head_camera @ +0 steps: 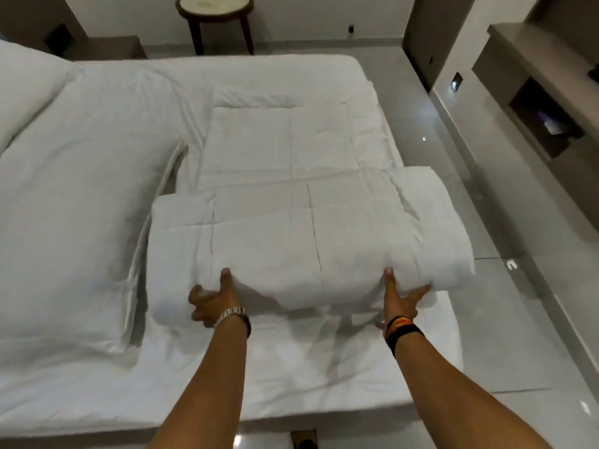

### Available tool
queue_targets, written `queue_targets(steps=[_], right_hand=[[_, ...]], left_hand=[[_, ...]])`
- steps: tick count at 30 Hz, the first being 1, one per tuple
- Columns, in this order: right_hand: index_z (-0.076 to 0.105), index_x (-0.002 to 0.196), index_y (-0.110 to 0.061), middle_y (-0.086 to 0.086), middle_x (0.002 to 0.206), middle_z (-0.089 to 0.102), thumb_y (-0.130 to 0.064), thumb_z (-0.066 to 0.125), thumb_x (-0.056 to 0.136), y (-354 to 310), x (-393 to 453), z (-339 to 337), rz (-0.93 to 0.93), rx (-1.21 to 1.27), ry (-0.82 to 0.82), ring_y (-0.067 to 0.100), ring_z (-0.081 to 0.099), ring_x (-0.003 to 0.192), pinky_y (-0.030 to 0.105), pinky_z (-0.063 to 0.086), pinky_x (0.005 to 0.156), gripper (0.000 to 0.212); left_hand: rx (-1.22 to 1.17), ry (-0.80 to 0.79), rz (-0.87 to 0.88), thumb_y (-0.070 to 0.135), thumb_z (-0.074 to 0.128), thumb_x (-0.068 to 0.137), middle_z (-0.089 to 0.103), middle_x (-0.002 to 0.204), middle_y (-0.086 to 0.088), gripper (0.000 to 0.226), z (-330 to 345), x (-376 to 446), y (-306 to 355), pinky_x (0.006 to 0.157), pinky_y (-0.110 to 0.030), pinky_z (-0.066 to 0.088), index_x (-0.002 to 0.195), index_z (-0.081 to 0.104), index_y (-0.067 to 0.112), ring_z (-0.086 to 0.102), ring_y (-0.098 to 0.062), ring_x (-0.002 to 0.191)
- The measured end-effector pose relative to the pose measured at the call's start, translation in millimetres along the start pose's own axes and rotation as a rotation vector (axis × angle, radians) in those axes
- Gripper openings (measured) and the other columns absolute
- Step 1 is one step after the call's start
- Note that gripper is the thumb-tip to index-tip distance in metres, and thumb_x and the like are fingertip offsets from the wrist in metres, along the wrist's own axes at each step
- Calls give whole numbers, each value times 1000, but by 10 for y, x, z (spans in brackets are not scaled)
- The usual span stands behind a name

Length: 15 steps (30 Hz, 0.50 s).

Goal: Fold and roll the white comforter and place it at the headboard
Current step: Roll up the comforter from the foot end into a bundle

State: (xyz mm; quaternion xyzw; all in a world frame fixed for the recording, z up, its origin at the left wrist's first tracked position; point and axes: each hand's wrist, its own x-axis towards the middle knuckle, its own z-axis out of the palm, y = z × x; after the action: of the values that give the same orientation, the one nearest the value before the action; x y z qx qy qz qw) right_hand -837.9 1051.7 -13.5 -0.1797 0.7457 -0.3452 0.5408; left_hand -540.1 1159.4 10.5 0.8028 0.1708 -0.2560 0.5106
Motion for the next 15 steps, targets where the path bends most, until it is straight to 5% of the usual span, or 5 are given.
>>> queue_targets(steps=[3, 8, 12, 15], right_hand=[[-28, 159, -47, 10, 177, -5, -75, 87, 60, -150, 296, 364, 18, 115, 105, 41, 17, 160, 74, 33, 116, 154], [-27, 163, -35, -2, 177, 3, -79, 90, 43, -168, 451, 679, -60, 162, 229, 32, 34, 155, 53, 33, 123, 173], [-22, 164, -38, -6, 176, 7, -61, 99, 52, -81, 605, 698, -76, 156, 259, 28, 36, 154, 52, 31, 122, 166], [-14, 165, -43, -1, 171, 25, -48, 102, 55, -169, 610, 764, -89, 187, 239, 21, 48, 136, 48, 37, 118, 159]], left_hand=[[83, 156, -9, 61, 81, 75, 27, 155, -16, 96, 349, 72, -1, 109, -49, 36, 153, 33, 32, 34, -44, 138], [-172, 163, -209, 75, 80, 66, -18, 171, -12, 133, 524, 133, -353, 123, -58, 18, 161, -9, 48, 6, -43, 156], [-301, 70, -24, 64, 91, 59, -4, 172, 5, 155, 641, 282, -430, 114, -28, 20, 162, -20, 33, 24, -4, 142], [-273, 59, 51, 51, 98, 56, -7, 173, 7, 158, 806, 423, -282, 125, -34, 21, 163, -16, 26, 21, -4, 150]])
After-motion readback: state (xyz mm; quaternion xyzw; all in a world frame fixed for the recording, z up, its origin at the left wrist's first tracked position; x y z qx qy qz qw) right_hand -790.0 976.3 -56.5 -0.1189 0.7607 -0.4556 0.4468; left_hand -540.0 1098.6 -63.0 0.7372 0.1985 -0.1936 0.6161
